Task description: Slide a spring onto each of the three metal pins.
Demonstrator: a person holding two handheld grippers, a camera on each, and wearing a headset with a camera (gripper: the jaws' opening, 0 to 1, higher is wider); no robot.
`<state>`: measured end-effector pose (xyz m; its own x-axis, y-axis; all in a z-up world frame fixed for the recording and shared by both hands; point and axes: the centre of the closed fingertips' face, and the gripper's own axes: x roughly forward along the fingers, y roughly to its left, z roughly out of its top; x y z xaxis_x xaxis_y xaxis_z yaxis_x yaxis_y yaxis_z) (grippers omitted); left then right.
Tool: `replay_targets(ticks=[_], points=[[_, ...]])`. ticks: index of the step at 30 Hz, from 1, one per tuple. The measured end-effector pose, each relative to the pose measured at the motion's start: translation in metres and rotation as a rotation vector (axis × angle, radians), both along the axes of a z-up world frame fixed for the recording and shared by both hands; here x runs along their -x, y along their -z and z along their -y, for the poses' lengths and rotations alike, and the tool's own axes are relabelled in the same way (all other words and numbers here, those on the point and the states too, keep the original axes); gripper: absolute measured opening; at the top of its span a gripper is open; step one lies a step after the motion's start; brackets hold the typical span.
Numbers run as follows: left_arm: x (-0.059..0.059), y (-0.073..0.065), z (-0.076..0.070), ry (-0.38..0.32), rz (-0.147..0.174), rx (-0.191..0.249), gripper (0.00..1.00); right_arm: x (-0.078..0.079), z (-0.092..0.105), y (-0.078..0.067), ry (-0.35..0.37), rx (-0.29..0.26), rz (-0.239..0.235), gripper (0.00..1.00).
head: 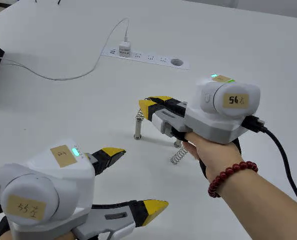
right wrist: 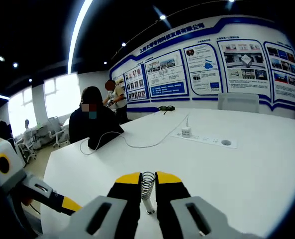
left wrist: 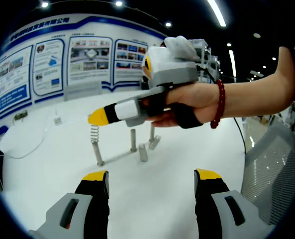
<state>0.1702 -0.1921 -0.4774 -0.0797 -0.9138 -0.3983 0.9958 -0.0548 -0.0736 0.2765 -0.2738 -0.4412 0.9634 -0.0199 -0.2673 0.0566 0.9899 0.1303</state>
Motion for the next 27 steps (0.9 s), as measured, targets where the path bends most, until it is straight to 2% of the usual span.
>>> replay_targets(ticks=[15,27], points=[[-0.002,0.000,-0.001,-0.012,-0.012,-0.001,0.72,-0.003,-0.012,0.011,-0.077,0.194,-0.064,0.12],[-0.003,-0.001,-0.001,-0.018,-0.013,-0.002,0.72,-0.003,-0.012,0.027,-0.083,0.213,-0.115,0.12]])
